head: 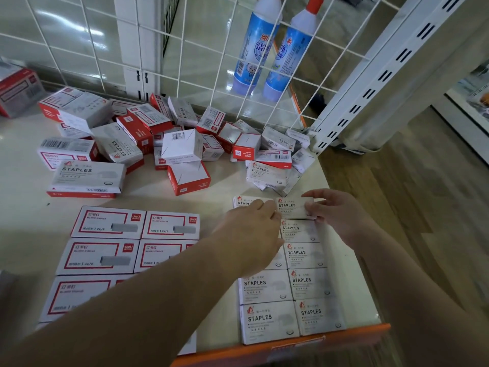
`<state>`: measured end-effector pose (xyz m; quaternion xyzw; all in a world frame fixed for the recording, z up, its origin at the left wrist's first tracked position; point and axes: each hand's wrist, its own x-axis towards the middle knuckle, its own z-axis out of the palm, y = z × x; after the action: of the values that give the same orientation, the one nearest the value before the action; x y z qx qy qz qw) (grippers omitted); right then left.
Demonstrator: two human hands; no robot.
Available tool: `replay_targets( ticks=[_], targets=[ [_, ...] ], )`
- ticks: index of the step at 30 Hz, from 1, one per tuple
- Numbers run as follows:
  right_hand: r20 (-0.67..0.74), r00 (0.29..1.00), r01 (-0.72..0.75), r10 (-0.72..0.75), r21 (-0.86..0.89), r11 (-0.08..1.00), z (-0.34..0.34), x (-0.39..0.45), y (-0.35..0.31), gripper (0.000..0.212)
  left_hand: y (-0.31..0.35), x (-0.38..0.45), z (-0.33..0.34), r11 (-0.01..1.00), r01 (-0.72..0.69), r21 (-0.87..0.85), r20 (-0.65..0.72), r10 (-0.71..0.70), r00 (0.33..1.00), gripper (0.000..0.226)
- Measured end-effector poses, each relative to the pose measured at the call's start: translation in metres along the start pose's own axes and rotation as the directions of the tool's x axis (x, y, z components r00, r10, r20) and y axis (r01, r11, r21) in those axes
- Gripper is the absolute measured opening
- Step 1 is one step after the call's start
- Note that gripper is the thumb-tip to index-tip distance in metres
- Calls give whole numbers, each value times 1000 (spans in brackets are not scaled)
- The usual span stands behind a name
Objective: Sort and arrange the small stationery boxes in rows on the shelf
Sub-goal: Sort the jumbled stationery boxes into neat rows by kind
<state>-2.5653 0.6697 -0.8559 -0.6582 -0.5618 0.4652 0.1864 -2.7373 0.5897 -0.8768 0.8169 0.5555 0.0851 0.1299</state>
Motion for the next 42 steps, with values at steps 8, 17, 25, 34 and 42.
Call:
replay_targets(
  ticks=[8,17,25,34,42],
  targets=[
    [-6,999,47,-49,-116,992,8,0,2,17,0,0,3,1000,-10,19,-26,11,1000,51],
    [-38,993,100,-111,-211,972,12,1,3,21,1,1,0,999,-23,36,-37,24,999,48],
    [-99,982,144,-163,-181,973,15,0,11,20,3,0,-1,998,-26,53,-37,28,999,48],
    [-226,935,180,-275,-366,913,25,2,6,29,-4,-15,-8,996,73,-42,-18,-74,997,47],
    [-151,928,265,-340,-373,889,44,3,-22,41,-24,-17,-12,979,190,-76,-108,-198,974,35]
  ],
)
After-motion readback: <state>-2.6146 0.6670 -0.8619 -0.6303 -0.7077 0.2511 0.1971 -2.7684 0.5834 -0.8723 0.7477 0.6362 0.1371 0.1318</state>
